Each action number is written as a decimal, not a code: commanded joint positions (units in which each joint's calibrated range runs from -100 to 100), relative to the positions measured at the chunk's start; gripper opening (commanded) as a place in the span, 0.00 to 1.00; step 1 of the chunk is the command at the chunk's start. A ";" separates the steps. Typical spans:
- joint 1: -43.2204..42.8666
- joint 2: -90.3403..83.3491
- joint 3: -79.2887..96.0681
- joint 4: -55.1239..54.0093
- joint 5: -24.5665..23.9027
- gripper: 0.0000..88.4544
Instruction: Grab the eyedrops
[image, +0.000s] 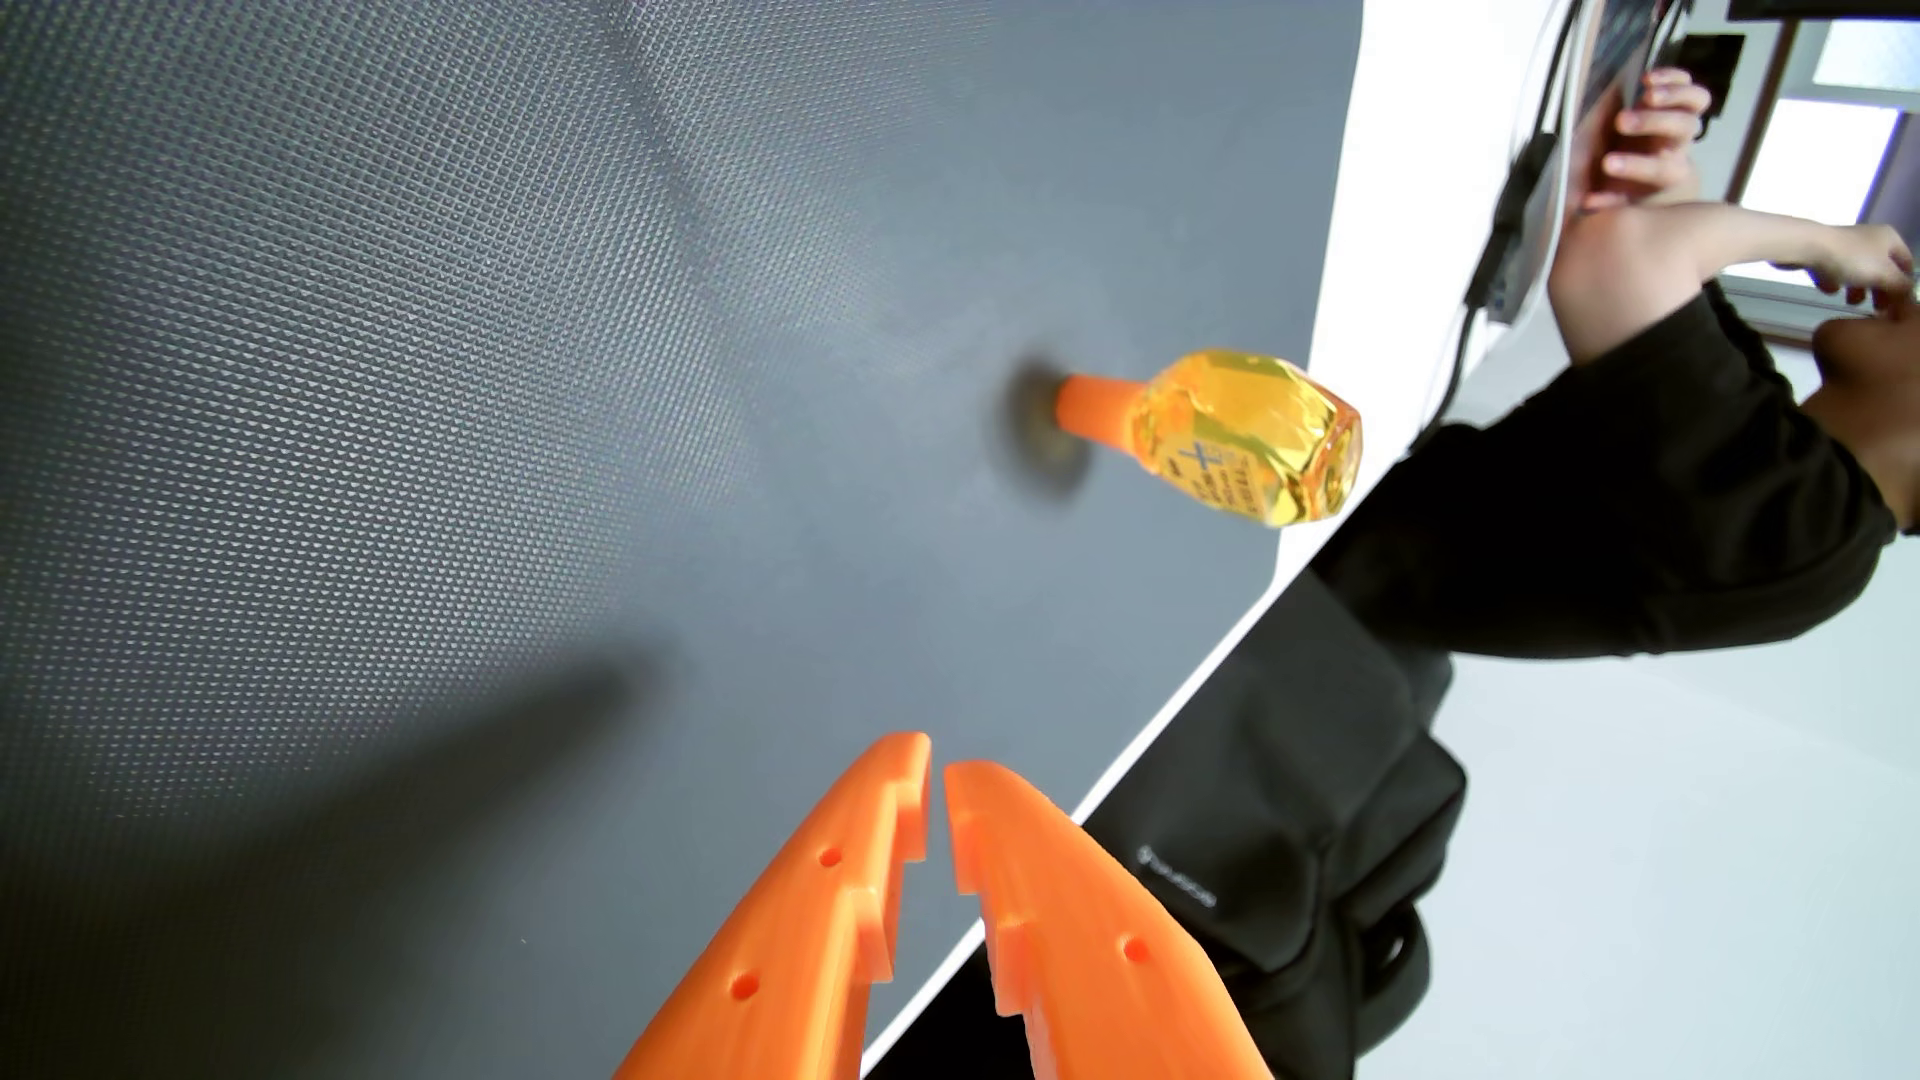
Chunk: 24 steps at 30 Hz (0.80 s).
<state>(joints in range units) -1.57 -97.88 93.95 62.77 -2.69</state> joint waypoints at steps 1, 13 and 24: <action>-0.09 -0.42 -0.16 -0.16 0.00 0.01; -0.09 -0.42 -0.16 -0.16 0.00 0.01; 0.41 -0.51 0.02 -2.15 -0.37 0.01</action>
<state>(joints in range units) -1.57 -97.88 94.13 62.77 -2.80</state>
